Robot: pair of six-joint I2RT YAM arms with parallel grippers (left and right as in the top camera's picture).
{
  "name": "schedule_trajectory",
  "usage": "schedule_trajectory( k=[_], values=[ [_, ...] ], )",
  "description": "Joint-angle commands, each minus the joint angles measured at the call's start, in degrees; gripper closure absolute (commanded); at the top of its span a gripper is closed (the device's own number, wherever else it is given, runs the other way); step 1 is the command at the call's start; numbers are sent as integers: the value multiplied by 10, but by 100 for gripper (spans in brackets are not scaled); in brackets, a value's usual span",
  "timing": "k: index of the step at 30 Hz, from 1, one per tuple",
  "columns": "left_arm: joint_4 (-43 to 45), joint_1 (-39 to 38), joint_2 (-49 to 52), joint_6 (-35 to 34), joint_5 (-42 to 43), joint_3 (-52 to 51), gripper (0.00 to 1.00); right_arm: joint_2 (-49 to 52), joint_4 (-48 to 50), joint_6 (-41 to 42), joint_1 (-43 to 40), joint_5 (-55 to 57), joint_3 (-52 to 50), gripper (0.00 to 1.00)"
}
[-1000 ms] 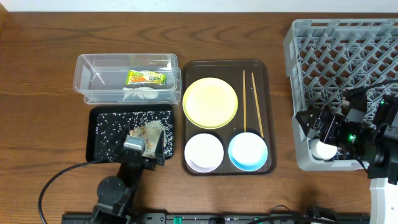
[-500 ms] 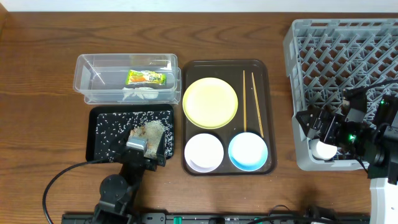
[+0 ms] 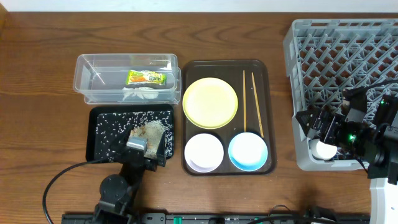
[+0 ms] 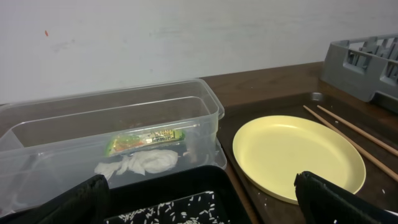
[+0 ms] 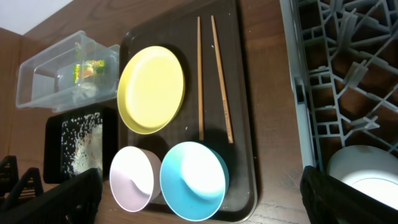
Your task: Sort waste into correct bins and load items into the dishwasher rack
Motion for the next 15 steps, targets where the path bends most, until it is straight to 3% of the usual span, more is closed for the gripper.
schedule_trajectory(
  k=[1, 15],
  values=[
    [-21, 3, -3, 1, -3, -10, 3, -2, 1, -2, 4, -3, 6, 1],
    [-21, 3, -3, 1, -3, -10, 3, -2, 3, -1, 4, -3, 6, 1]
  ],
)
